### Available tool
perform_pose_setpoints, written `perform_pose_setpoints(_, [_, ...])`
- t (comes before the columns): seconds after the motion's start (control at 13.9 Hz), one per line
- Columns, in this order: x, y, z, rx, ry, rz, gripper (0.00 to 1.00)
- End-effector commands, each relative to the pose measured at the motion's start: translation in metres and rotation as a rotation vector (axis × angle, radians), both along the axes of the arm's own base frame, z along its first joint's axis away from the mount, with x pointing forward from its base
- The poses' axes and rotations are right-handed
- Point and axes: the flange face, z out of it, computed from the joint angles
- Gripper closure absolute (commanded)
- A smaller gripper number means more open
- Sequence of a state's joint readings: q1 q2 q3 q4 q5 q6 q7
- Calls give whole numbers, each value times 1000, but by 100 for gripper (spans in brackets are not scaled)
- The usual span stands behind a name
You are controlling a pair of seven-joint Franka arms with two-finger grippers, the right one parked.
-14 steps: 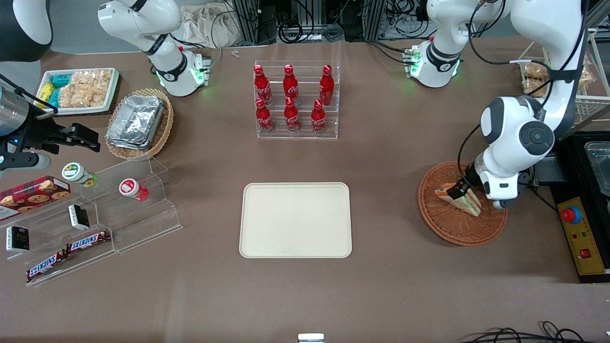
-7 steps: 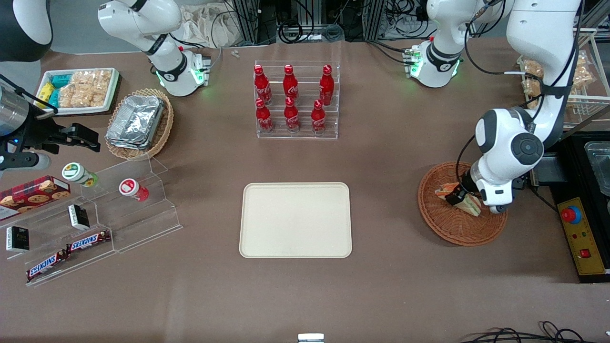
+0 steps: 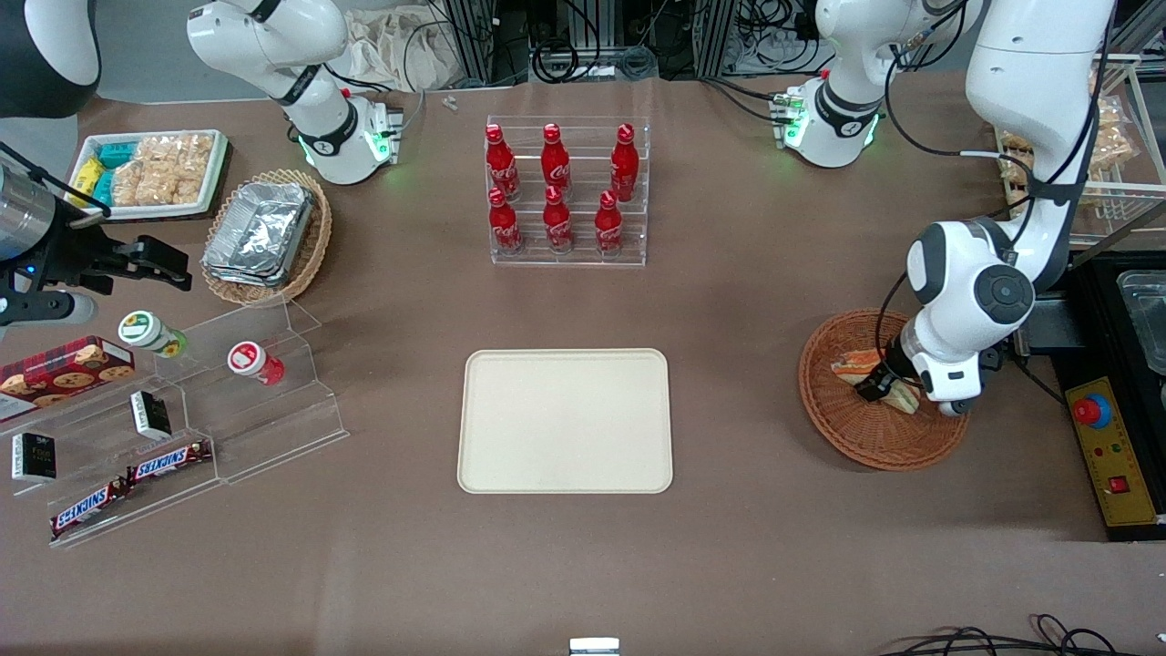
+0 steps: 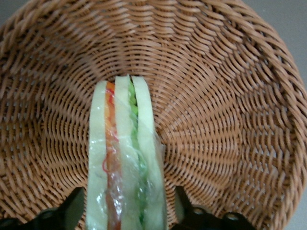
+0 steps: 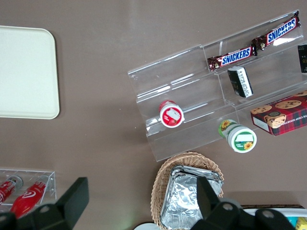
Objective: Place sandwich from basket to tray
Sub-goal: 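Lift the sandwich and carry it with the left gripper to the cream tray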
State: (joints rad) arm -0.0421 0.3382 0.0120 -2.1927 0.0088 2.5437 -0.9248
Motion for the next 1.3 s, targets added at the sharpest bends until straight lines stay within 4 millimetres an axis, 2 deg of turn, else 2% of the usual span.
perform_pose_setpoints(0.0, [2, 5, 7, 20, -25, -9, 100])
perform_pose_setpoints(0.14, [5, 6, 41, 20, -49, -18, 100])
perform_pose_setpoints(0.36, [14, -8, 115, 19, -17, -118, 100])
perform_pose_setpoints(0.51, [23, -53, 156, 6, 13, -189, 100])
perform_pose_setpoints(0.65, [26, -102, 187, -6, 45, -290, 100])
perform_pose_setpoints(0.72, [22, -126, 194, -14, 65, -369, 100])
perform_pose_setpoints(0.87, [1, -180, 191, -28, 111, -532, 100])
perform_pose_setpoints(1.01, [-13, -233, 173, -41, 122, -656, 100])
perform_pose_setpoints(1.15, [-18, -280, 146, -88, 84, -824, 100])
perform_pose_setpoints(1.23, [-24, -311, 133, -107, 42, -872, 100])
